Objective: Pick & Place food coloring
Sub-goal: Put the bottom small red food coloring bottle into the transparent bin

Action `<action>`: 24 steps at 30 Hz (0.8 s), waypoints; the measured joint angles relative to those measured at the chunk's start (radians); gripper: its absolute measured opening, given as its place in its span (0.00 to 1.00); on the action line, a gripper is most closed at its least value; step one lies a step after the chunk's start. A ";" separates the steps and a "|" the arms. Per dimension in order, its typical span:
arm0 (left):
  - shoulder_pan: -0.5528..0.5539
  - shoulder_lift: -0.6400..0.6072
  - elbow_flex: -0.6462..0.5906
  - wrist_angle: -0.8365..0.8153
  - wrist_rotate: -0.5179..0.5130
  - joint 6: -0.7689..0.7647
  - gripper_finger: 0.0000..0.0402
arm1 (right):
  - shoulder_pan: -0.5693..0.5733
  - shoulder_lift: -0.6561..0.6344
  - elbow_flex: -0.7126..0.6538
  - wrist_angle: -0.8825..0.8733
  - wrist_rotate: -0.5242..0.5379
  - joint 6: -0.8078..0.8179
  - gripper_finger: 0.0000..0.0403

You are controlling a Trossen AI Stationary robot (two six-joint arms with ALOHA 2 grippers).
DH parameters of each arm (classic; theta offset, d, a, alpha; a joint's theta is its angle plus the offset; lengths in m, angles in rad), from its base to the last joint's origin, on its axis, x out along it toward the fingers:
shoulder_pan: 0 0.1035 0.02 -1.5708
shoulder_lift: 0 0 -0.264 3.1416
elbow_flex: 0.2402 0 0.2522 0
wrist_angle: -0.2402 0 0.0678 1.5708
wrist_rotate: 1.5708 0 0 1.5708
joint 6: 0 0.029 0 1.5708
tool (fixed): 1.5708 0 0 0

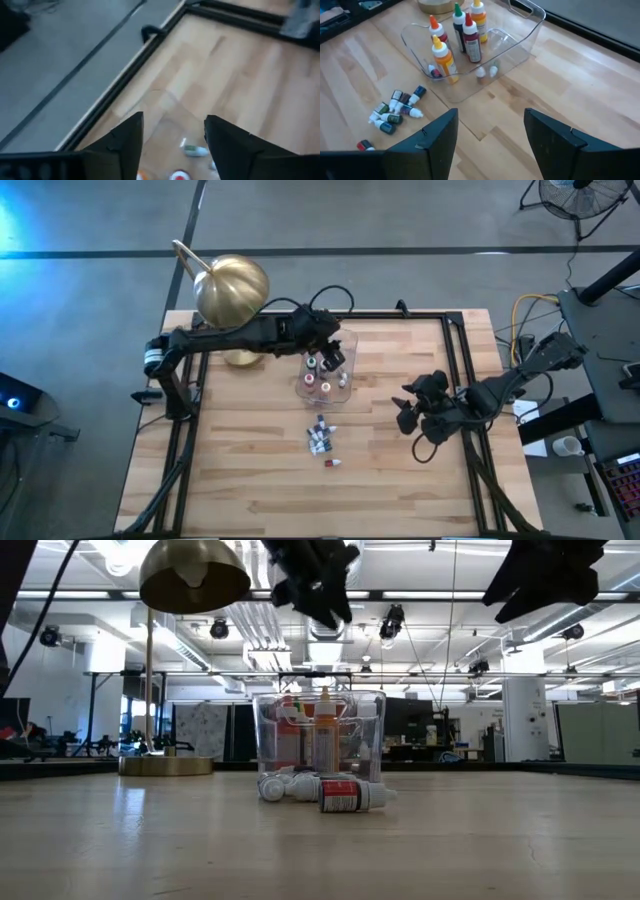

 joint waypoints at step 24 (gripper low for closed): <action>-0.407 -0.005 -0.367 0.109 0.360 0.362 0.48 | -0.109 0.001 -0.133 0.005 -0.164 -0.052 0.54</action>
